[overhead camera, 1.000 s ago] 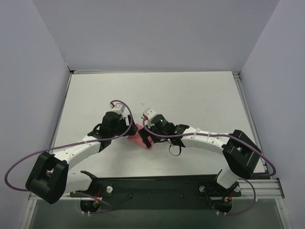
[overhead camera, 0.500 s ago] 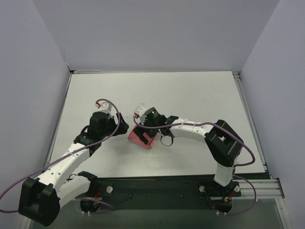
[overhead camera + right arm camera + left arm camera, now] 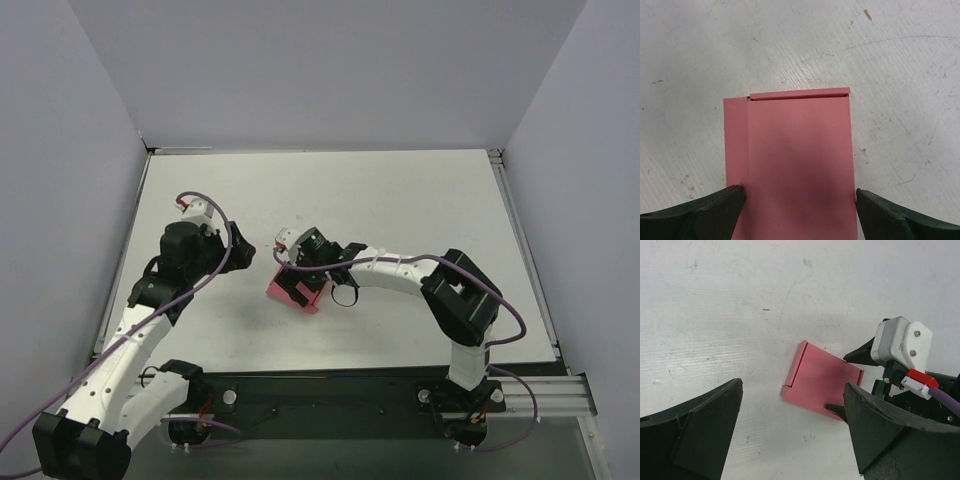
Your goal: Fold the paper box
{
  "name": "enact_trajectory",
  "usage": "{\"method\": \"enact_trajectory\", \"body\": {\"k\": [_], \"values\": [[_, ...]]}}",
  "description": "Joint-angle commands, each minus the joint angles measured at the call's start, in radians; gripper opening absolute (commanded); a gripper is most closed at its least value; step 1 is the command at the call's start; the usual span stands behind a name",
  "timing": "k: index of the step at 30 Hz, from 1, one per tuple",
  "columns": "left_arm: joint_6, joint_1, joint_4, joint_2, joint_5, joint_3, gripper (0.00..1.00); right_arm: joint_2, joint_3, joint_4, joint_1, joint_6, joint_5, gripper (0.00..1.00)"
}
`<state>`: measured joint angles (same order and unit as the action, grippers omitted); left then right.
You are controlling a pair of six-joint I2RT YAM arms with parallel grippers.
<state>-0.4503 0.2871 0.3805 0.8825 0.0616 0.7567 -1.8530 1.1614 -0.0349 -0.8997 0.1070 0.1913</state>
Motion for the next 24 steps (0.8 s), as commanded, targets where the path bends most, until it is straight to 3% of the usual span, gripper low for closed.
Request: {"method": "enact_trajectory", "body": {"k": [1,24], "values": [[0.056,-0.025,0.046,0.003,0.033,0.033,0.92,-0.014,0.037,0.026,-0.015,0.014,-0.006,1.0],[0.068,-0.098,-0.006,0.021,0.129,0.0,0.92,-0.084,0.052,0.104,-0.064,0.088,-0.151,0.99]]}}
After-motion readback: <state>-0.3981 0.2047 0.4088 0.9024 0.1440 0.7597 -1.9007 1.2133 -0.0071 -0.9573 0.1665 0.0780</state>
